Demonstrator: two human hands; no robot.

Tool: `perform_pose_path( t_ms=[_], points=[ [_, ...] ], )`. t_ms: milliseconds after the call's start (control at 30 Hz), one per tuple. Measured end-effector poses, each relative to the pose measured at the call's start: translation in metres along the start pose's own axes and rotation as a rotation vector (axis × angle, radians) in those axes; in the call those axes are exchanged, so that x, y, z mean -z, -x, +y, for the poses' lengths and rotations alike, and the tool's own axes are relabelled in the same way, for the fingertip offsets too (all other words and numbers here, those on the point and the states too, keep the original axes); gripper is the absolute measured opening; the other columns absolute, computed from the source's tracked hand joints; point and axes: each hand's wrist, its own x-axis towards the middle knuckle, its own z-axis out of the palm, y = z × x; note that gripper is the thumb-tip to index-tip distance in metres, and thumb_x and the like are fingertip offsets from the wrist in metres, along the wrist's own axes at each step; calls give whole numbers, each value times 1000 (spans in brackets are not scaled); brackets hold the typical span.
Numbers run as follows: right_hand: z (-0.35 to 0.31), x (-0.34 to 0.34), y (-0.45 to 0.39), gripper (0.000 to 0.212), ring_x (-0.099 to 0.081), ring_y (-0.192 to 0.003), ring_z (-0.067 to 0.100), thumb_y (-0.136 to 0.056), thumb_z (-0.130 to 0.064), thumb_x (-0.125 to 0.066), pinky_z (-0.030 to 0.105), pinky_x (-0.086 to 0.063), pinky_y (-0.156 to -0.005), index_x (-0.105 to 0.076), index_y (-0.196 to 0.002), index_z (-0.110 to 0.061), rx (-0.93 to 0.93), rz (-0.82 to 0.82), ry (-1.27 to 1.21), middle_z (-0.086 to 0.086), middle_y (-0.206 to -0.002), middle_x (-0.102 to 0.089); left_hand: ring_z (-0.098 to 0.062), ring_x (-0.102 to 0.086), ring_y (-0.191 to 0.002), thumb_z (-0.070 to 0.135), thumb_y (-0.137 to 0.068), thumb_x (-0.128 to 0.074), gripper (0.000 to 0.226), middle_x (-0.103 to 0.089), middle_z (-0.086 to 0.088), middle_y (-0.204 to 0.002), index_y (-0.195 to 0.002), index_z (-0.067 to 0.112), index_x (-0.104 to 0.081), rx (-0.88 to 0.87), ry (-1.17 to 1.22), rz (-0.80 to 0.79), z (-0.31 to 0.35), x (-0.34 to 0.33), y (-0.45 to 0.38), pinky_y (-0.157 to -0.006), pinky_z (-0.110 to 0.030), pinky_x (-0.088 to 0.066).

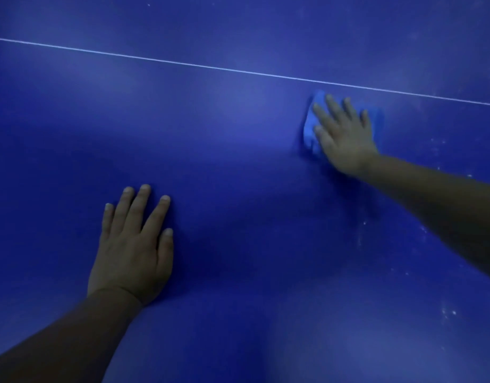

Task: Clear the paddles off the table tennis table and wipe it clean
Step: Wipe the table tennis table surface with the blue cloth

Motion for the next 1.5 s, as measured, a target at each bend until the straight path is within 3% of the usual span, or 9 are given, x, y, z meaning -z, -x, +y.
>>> perform_pose_path(
  t_ms=[100,267,333,533,833,1067,1200,1367,1500],
  points=[
    [-34,3,-21,64,-7,-152,33,-97,-51,-14,63,-9,-118,-19,-158,-31,-156,-1,-54,-1,-167,-11,-31,-13,-152,42,-98,-27,62,-26,-13,-162,-151,14,-41,9,11,8,1,0,1,-124,-45,0],
    [-104,-23,145,51,-24,-148,40,-99,-45,-40,66,-13,-115,-45,-148,-30,749,18,-23,3,-159,-33,-31,-12,-152,43,-97,-26,63,-26,-14,-162,-150,13,-41,11,25,13,0,0,1,-124,-44,2],
    [-68,-20,154,50,-24,-148,38,-99,-45,-42,63,-11,-117,-42,-148,-31,868,-34,11,2,-159,-31,-31,-12,-152,43,-98,-26,62,-26,-14,-162,-150,13,-41,2,24,13,0,0,0,-123,-40,6],
    [62,0,28,76,-11,-151,34,-88,-58,-4,61,-11,-117,-16,-158,-31,-224,-34,-22,1,-166,-12,-30,-11,-152,44,-97,-25,64,-25,-14,-162,-151,14,-40,7,26,21,1,-1,0,-124,-42,4],
    [1,-29,229,50,-25,-146,39,-102,-46,-29,66,-19,-113,-36,-148,-29,421,-52,20,4,-160,-30,-31,-11,-152,44,-96,-26,64,-25,-15,-161,-150,14,-41,1,28,22,-1,-2,0,-123,-41,6],
    [44,-10,55,59,1,-153,29,-101,-53,-14,61,-2,-119,-10,-157,-38,-367,-34,-144,-7,-167,-2,-30,-11,-152,46,-95,-26,66,-26,-14,-162,-150,14,-41,12,43,29,1,-2,-2,-123,-47,0],
    [4,-22,126,58,-9,-152,33,-101,-51,-16,63,-10,-117,-20,-157,-34,-229,10,-67,-2,-166,-13,-29,-10,-152,46,-93,-28,66,-25,-13,-162,-151,16,-40,16,42,26,1,-2,-2,-123,-46,1],
    [-69,-41,362,52,-19,-149,38,-104,-48,-22,65,-15,-114,-31,-153,-32,86,-23,-74,0,-164,-22,-33,-10,-151,48,-95,-24,68,-23,-15,-162,-152,13,-37,-14,16,34,3,-1,0,-123,-49,-1],
    [-27,-41,334,54,-26,-146,38,-102,-51,-21,66,-22,-111,-24,-154,-37,25,-75,-35,1,-162,-27,-36,-14,-150,47,-96,-24,69,-25,-19,-161,-152,8,-35,-16,20,67,5,1,6,-122,-54,-6]
  ],
)
